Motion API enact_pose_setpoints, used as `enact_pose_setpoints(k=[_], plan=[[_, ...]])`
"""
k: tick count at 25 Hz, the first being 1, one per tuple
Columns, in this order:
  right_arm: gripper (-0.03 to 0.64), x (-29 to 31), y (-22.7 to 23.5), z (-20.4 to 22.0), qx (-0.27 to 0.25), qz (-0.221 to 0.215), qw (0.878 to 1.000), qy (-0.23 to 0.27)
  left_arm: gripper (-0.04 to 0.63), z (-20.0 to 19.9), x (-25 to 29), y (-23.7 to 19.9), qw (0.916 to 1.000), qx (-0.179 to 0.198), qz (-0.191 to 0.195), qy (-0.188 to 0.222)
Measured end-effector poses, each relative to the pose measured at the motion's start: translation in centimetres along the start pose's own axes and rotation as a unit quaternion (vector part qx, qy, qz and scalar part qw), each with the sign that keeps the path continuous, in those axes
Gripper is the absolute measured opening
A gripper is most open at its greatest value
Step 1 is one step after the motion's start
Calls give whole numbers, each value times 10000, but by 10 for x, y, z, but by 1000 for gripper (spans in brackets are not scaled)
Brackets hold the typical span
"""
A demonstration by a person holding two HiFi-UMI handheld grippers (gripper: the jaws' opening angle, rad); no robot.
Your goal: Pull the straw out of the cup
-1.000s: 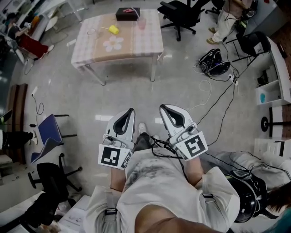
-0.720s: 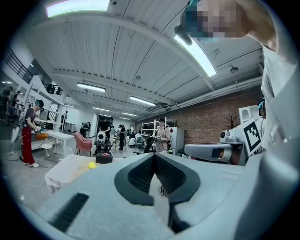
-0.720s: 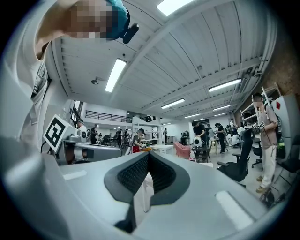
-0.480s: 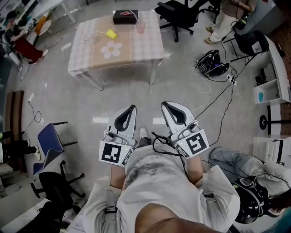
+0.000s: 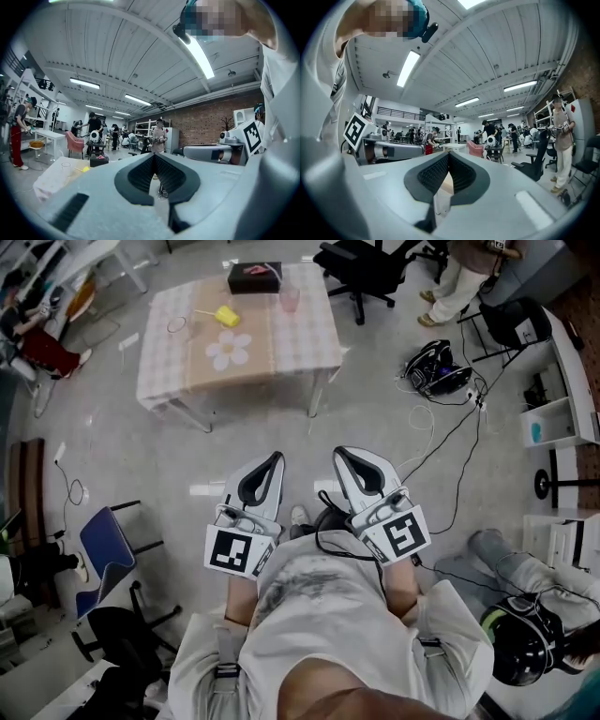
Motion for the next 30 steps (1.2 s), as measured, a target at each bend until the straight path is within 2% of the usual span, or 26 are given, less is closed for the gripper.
enact_pose_setpoints(k=[7,11,20,30], plan=[[9,24,17,1,23,20,10000,-31,5,0,25,-20,10000,-42,68,-38],[9,39,36,6,73,-76,9999,-18,5,5,45,-30,10000,-53,-22,-58],[9,82,104,5,80,-380,9992,34,5,5,116,-45,9998,27,-196,-99],[9,108,171,5,191,-673,9975,45,5,4,175,-51,9981,130,-585,-133]])
Point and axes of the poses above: the fingertips, and each gripper's own axes: x forward along the fingers, y to its right, z out of its underside, the point moved 9 cm from there along -x, backward along the fingers, and after that the axes turned 7 degrees about y, right-handed, at the moved point
